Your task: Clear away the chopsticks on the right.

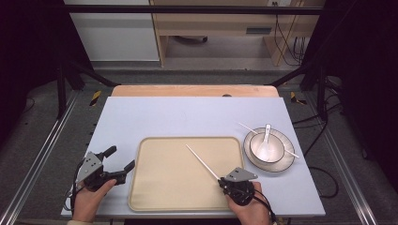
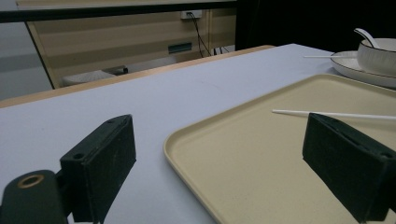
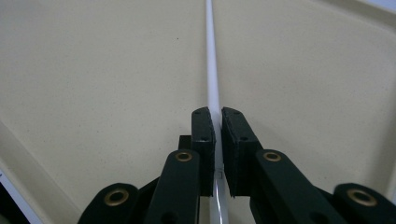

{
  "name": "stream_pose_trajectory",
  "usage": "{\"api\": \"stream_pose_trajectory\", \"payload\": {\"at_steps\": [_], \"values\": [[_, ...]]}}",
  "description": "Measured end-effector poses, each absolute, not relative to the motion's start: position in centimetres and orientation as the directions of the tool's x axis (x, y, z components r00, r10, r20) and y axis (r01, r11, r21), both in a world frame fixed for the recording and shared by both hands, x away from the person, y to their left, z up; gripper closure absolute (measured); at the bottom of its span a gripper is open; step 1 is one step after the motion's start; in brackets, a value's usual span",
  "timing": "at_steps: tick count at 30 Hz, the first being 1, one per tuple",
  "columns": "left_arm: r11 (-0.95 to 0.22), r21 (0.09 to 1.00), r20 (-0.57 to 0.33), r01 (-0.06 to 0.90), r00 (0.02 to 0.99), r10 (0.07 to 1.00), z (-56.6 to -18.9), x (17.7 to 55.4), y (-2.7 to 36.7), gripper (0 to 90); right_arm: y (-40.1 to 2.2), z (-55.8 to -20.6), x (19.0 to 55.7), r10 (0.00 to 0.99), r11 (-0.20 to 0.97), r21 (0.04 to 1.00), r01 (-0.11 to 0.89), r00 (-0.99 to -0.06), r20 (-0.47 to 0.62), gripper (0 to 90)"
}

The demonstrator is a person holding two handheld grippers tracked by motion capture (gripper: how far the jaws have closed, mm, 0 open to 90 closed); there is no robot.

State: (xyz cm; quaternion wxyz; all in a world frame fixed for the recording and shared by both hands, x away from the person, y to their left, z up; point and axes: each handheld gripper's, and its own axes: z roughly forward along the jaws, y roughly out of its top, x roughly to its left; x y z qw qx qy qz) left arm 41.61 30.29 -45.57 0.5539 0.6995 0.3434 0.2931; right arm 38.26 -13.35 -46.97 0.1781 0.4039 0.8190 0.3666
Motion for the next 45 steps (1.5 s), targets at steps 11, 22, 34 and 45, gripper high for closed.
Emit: {"api": "stream_pose_trajectory", "payload": {"at_steps": [11, 22, 34, 45], "values": [[-0.142, 0.978, 0.026, 0.155, 0.581, 0.814, -45.5, 41.5, 30.7, 9.1, -15.4, -44.5, 38.4, 0.809, 0.359, 0.809, 0.465, -0.587, -0.022, 70.4], [-0.128, 0.98, 0.018, 0.154, 0.57, 0.822, -45.5, 41.5, 30.9, 9.2, -29.3, -36.5, 40.9, 0.897, 0.314, 0.865, 0.392, -0.42, -0.135, 64.7], [-0.143, 0.974, 0.019, 0.173, 0.573, 0.819, -45.9, 41.7, 30.6, 9.2, -36.9, -40.9, 46.9, 0.868, 0.37, 0.725, 0.581, -0.494, -0.048, 62.4], [-0.156, 0.972, 0.025, 0.178, 0.579, 0.815, -46.1, 41.7, 30.5, 9.5, -35.3, -43.7, 49.0, 0.825, 0.482, 0.636, 0.603, -0.557, -0.097, 61.5]]}}
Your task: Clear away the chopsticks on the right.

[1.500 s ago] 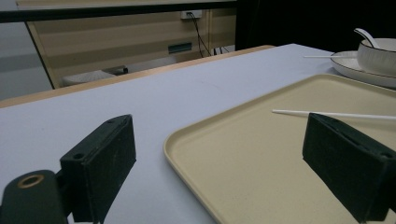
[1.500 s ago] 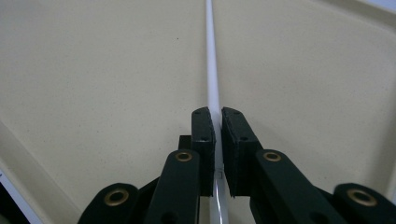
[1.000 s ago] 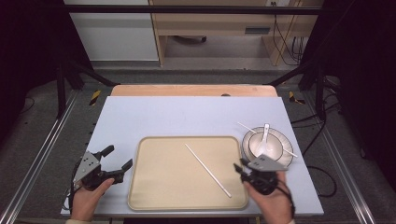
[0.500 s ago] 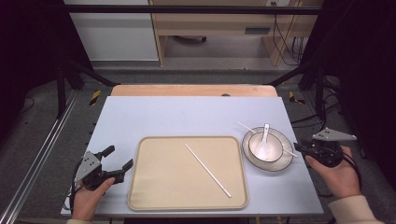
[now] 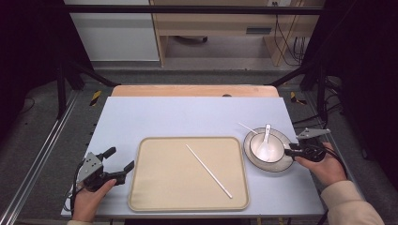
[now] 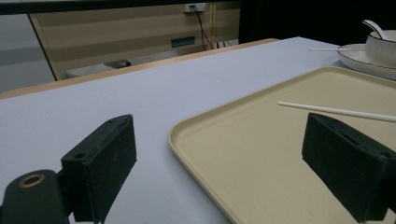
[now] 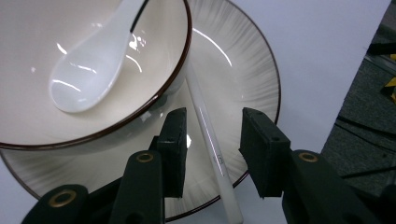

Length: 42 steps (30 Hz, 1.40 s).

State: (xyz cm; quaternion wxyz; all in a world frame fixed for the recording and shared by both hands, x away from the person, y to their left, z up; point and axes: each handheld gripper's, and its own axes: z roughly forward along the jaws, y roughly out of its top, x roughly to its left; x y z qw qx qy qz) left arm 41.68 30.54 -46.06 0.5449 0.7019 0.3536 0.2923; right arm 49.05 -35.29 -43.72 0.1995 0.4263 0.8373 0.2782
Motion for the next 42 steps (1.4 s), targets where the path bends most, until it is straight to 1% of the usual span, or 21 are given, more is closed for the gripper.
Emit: {"api": "stream_pose_trajectory", "payload": {"at_steps": [3, 8, 14, 18, 21, 25, 29, 31, 34, 37, 42], "values": [[-0.158, 0.971, 0.024, 0.181, 0.58, 0.814, -46.1, 41.7, 30.5, 9.6, -35.2, -44.1, 49.3, 0.821, 0.492, 0.622, 0.609, -0.562, -0.099, 63.9], [-0.162, 0.97, 0.027, 0.181, 0.583, 0.812, -46.1, 41.7, 30.5, 9.6, -35.0, -44.4, 49.4, 0.798, 0.524, 0.611, 0.594, -0.593, -0.107, 74.7], [-0.16, 0.97, 0.025, 0.182, 0.583, 0.812, -46.1, 41.7, 30.5, 9.7, -35.1, -44.4, 48.9, 0.785, 0.536, 0.609, 0.585, -0.61, -0.105, 83.3], [-0.162, 0.97, 0.028, 0.179, 0.582, 0.812, -46.1, 41.7, 30.5, 9.7, -35.4, -44.2, 48.5, 0.799, 0.515, 0.629, 0.582, -0.592, -0.107, 84.0], [-0.16, 0.97, 0.025, 0.182, 0.581, 0.813, -46.1, 41.7, 30.5, 9.7, -35.5, -44.0, 48.1, 0.823, 0.481, 0.652, 0.585, -0.558, -0.106, 84.0], [-0.158, 0.97, 0.024, 0.182, 0.58, 0.814, -46.1, 41.7, 30.5, 9.7, -35.5, -43.0, 47.5, 0.857, 0.425, 0.693, 0.583, -0.505, -0.101, 84.1], [-0.156, 0.971, 0.023, 0.181, 0.579, 0.815, -46.1, 41.7, 30.6, 9.7, -35.3, -41.3, 46.9, 0.905, 0.337, 0.748, 0.572, -0.416, -0.09, 84.1], [-0.154, 0.971, 0.022, 0.181, 0.578, 0.815, -46.1, 41.7, 30.6, 9.7, -35.1, -40.6, 46.5, 0.911, 0.323, 0.764, 0.558, -0.401, -0.093, 84.1], [-0.158, 0.971, 0.024, 0.181, 0.579, 0.815, -46.1, 41.7, 30.6, 9.7, -33.8, -39.2, 45.6, 0.909, 0.309, 0.79, 0.529, -0.408, -0.083, 84.0], [-0.157, 0.971, 0.025, 0.18, 0.579, 0.815, -46.0, 41.7, 30.6, 9.7, -31.7, -38.0, 44.6, 0.894, 0.333, 0.804, 0.493, -0.436, -0.103, 84.1], [-0.157, 0.972, 0.026, 0.177, 0.579, 0.815, -46.0, 41.6, 30.6, 9.7, -28.1, -37.0, 43.4, 0.872, 0.343, 0.814, 0.468, -0.482, -0.09, 84.0]]}}
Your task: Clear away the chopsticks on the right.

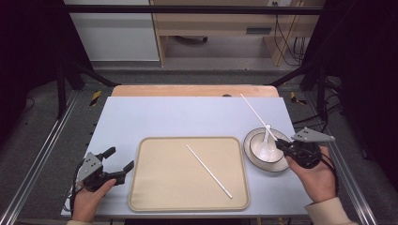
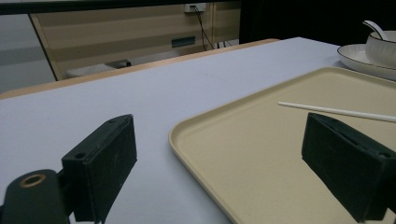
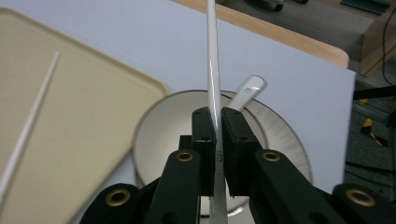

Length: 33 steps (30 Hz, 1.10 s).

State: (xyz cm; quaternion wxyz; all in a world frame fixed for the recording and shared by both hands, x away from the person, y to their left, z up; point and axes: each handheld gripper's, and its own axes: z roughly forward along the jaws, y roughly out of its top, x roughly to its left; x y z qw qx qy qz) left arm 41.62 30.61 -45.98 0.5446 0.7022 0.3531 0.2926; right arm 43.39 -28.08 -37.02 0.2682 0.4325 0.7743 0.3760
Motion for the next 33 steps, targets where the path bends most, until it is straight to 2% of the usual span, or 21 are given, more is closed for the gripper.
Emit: {"api": "stream_pose_trajectory", "payload": {"at_steps": [13, 33], "values": [[-0.155, 0.972, 0.026, 0.175, 0.579, 0.815, -45.9, 41.6, 30.7, 9.7, -21.1, -38.7, 41.8, 0.803, 0.422, 0.775, 0.471, -0.591, -0.078, 84.0], [-0.159, 0.972, 0.032, 0.171, 0.579, 0.815, -45.8, 41.5, 30.7, 9.7, -16.2, -43.1, 40.6, 0.74, 0.496, 0.695, 0.521, -0.672, -0.025, 84.0]]}}
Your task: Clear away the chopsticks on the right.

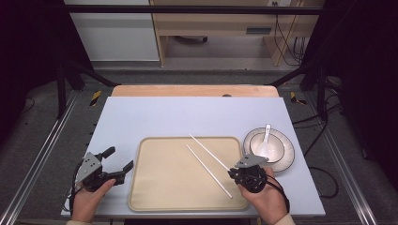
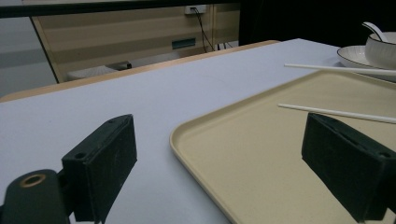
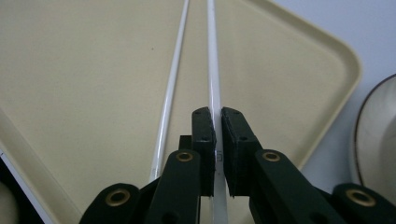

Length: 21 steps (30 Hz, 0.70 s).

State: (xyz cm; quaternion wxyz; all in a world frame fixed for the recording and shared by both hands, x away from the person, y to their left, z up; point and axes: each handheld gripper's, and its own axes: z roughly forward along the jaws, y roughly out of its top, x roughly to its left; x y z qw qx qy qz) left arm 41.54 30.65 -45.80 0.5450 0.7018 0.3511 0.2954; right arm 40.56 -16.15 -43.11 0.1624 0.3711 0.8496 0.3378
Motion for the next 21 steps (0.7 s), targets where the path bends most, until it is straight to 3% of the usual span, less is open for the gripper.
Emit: {"api": "stream_pose_trajectory", "payload": {"at_steps": [13, 21], "values": [[-0.158, 0.974, 0.036, 0.163, 0.576, 0.816, -45.6, 41.4, 30.7, 9.8, -14.8, -45.6, 40.4, 0.744, 0.509, 0.649, 0.566, -0.668, -0.002, 83.9], [-0.167, 0.972, 0.042, 0.163, 0.58, 0.813, -45.6, 41.5, 30.6, 9.8, -14.6, -46.4, 40.4, 0.776, 0.46, 0.634, 0.621, -0.629, 0.053, 83.6]]}}
